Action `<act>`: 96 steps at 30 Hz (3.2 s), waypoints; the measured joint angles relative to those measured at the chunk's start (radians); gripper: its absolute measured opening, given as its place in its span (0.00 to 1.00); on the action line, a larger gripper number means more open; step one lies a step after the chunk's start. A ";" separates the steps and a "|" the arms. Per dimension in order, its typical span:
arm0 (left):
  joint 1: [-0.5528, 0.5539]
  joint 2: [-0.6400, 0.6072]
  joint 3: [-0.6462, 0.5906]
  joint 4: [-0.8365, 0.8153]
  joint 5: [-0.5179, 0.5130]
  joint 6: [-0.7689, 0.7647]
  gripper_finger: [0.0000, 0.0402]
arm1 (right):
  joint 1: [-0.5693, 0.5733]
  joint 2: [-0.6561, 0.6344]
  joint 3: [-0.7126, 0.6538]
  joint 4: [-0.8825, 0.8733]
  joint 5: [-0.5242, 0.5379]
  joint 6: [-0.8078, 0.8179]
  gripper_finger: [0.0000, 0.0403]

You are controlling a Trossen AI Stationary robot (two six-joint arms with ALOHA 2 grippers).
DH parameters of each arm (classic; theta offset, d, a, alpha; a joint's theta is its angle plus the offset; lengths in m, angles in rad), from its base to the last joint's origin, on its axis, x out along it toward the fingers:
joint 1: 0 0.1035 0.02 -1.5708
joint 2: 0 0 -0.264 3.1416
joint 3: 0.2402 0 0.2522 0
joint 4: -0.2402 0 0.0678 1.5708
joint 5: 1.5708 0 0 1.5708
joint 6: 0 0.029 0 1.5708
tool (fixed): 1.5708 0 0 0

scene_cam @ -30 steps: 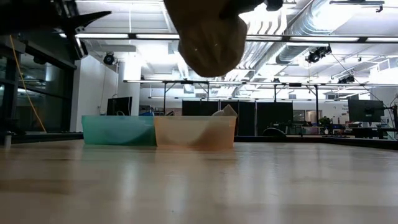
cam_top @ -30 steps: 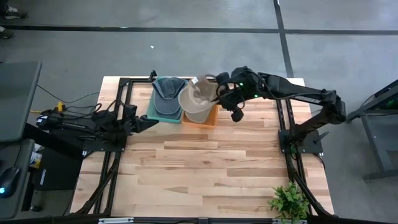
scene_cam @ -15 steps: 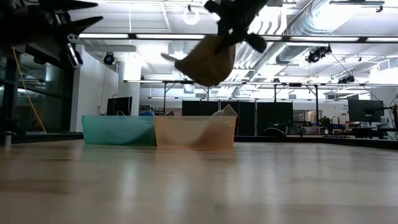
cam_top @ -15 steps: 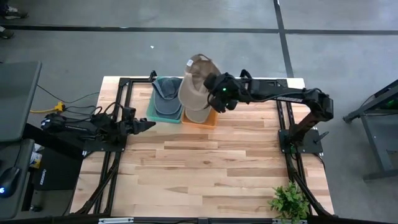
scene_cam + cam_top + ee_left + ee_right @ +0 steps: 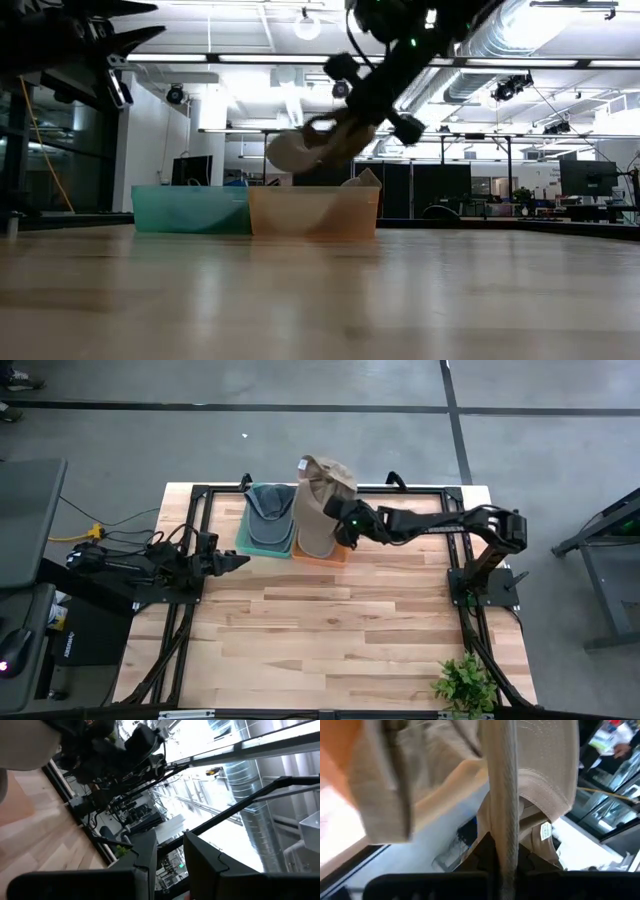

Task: Pick & Place hat
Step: Put the brown cap into the orange bin, then return to Home Position

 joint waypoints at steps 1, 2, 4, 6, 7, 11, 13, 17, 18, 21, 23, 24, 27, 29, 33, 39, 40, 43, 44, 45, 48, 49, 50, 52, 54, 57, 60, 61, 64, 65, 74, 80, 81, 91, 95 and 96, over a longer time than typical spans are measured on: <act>0.000 0.000 0.000 0.000 -0.001 -0.009 0.19 | 0.000 0.000 -0.023 0.015 0.013 0.002 0.01; 0.000 0.000 0.000 -0.001 -0.001 -0.013 0.19 | 0.000 0.000 -0.043 0.026 0.019 0.006 0.01; 0.000 0.000 0.000 0.000 0.000 -0.017 0.19 | 0.001 0.000 -0.085 0.051 0.022 0.006 0.01; 0.000 0.000 -0.001 -0.001 0.000 -0.020 0.19 | 0.001 0.001 -0.116 0.076 0.024 0.007 0.01; 0.000 0.000 -0.001 -0.001 0.000 -0.021 0.19 | 0.001 0.001 -0.128 0.082 0.020 0.008 0.01; 0.000 0.000 -0.002 -0.009 -0.007 -0.035 0.19 | 0.001 0.001 -0.159 0.130 0.000 0.012 0.01; 0.000 0.000 -0.002 -0.033 -0.008 -0.044 0.19 | 0.001 0.001 -0.165 0.138 -0.011 0.007 0.01; 0.000 0.000 -0.002 -0.073 0.000 -0.046 0.19 | 0.001 0.001 -0.170 0.152 -0.067 0.005 0.01; 0.000 0.001 -0.002 -0.086 0.000 -0.046 0.19 | 0.001 0.001 -0.170 0.151 -0.079 0.005 0.01; 0.000 0.001 -0.002 -0.116 0.000 -0.069 0.19 | 0.002 0.001 -0.172 0.165 -0.126 0.005 0.01; 0.000 0.001 -0.002 -0.130 -0.001 -0.091 0.19 | 0.005 0.001 -0.172 0.168 -0.146 0.009 0.01; 0.000 0.001 -0.002 -0.143 -0.001 -0.094 0.19 | 0.006 0.007 -0.172 0.171 -0.147 0.023 0.01; 0.000 0.001 -0.002 -0.173 -0.001 -0.095 0.19 | 0.008 0.032 -0.172 0.172 -0.139 0.085 0.01; 0.000 0.001 -0.002 -0.194 -0.001 -0.095 0.19 | 0.008 0.050 -0.172 0.171 -0.137 0.108 0.01; 0.000 0.001 -0.002 -0.248 -0.001 -0.095 0.19 | 0.007 0.082 -0.172 0.180 -0.147 0.131 0.01; 0.000 0.001 -0.002 -0.291 -0.001 -0.108 0.19 | 0.006 0.104 -0.172 0.180 -0.169 0.142 0.01; 0.000 0.001 -0.002 -0.291 -0.003 -0.110 0.19 | 0.006 0.104 -0.172 0.178 -0.173 0.147 0.01; 0.000 0.001 -0.002 -0.288 -0.009 -0.111 0.19 | 0.006 0.104 -0.172 0.171 -0.170 0.165 0.01; 0.000 0.001 -0.002 -0.288 -0.009 -0.111 0.19 | 0.006 0.104 -0.172 0.171 -0.165 0.167 0.02; 0.000 0.001 -0.002 -0.288 -0.009 -0.111 0.19 | 0.006 0.104 -0.172 0.171 -0.160 0.172 0.04; 0.000 0.001 -0.002 -0.288 -0.009 -0.111 0.19 | 0.010 0.104 -0.172 0.171 -0.134 0.235 0.08; 0.000 0.001 -0.002 -0.288 -0.009 -0.111 0.19 | 0.012 0.104 -0.172 0.171 -0.128 0.255 0.10; 0.000 0.001 -0.002 -0.288 -0.009 -0.111 0.19 | 0.014 0.104 -0.172 0.171 -0.121 0.271 0.11; 0.000 0.001 -0.002 -0.288 -0.009 -0.111 0.19 | 0.017 0.104 -0.172 0.171 -0.110 0.295 0.14; 0.000 0.001 -0.002 -0.288 -0.009 -0.111 0.19 | 0.020 0.101 -0.172 0.170 -0.107 0.327 0.16; 0.000 0.001 -0.002 -0.288 -0.010 -0.111 0.19 | 0.032 0.080 -0.172 0.163 -0.140 0.349 0.21; 0.000 0.001 -0.002 -0.288 -0.012 -0.111 0.19 | 0.043 0.058 -0.172 0.170 -0.155 0.368 0.28; 0.000 0.001 -0.002 -0.288 -0.012 -0.111 0.19 | 0.044 0.055 -0.172 0.170 -0.157 0.384 0.31; 0.000 0.001 -0.002 -0.290 -0.012 -0.111 0.19 | 0.047 0.043 -0.171 0.132 -0.142 0.436 0.39; 0.000 0.001 -0.002 -0.290 -0.012 -0.111 0.19 | 0.047 0.042 -0.171 0.125 -0.128 0.453 0.41; 0.000 0.001 -0.002 -0.295 -0.011 -0.111 0.19 | 0.065 0.032 -0.171 0.033 -0.025 0.531 0.52; 0.000 0.001 -0.002 -0.294 -0.019 -0.110 0.19 | 0.126 -0.035 -0.171 -0.005 0.014 0.571 0.53; 0.000 0.001 -0.002 -0.294 -0.019 -0.110 0.19 | 0.140 -0.049 -0.171 -0.020 0.031 0.583 0.53; 0.000 0.001 -0.002 -0.294 -0.019 -0.111 0.19 | 0.324 -0.247 -0.171 -0.183 0.242 0.849 0.52; 0.000 0.001 -0.002 -0.294 -0.018 -0.111 0.19 | 0.399 -0.331 -0.171 -0.199 0.318 1.010 0.52; 0.000 0.001 -0.002 -0.295 -0.018 -0.111 0.19 | 0.416 -0.351 -0.171 -0.199 0.333 1.051 0.52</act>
